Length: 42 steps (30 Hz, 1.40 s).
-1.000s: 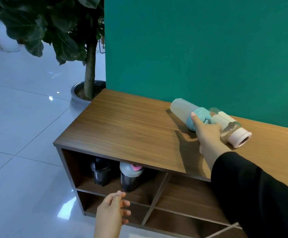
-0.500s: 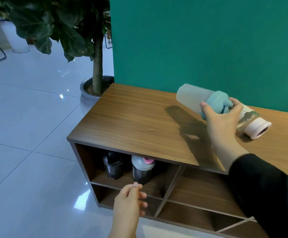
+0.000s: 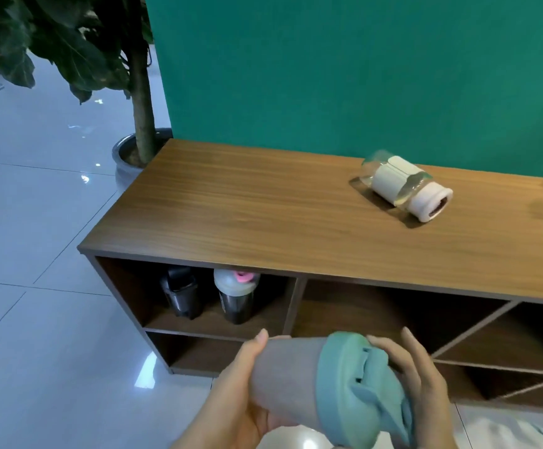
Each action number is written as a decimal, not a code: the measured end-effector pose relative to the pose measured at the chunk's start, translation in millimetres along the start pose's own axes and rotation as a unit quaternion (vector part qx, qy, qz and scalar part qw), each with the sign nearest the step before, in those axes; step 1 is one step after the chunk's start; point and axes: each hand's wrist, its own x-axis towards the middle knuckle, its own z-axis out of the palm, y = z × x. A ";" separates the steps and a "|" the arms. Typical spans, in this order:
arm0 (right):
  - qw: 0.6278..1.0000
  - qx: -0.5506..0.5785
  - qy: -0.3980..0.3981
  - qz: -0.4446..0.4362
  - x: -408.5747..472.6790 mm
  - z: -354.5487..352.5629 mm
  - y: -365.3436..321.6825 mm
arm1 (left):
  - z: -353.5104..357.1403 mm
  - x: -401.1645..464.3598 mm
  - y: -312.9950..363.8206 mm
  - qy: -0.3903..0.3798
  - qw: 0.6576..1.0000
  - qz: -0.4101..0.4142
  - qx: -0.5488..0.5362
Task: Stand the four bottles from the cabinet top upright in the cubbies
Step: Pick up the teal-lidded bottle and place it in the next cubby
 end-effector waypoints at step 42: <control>0.876 -0.461 -0.099 -0.106 57.5 -14.5 65.9 | -17.7 63.2 3.2 0.177 0.959 0.037 0.220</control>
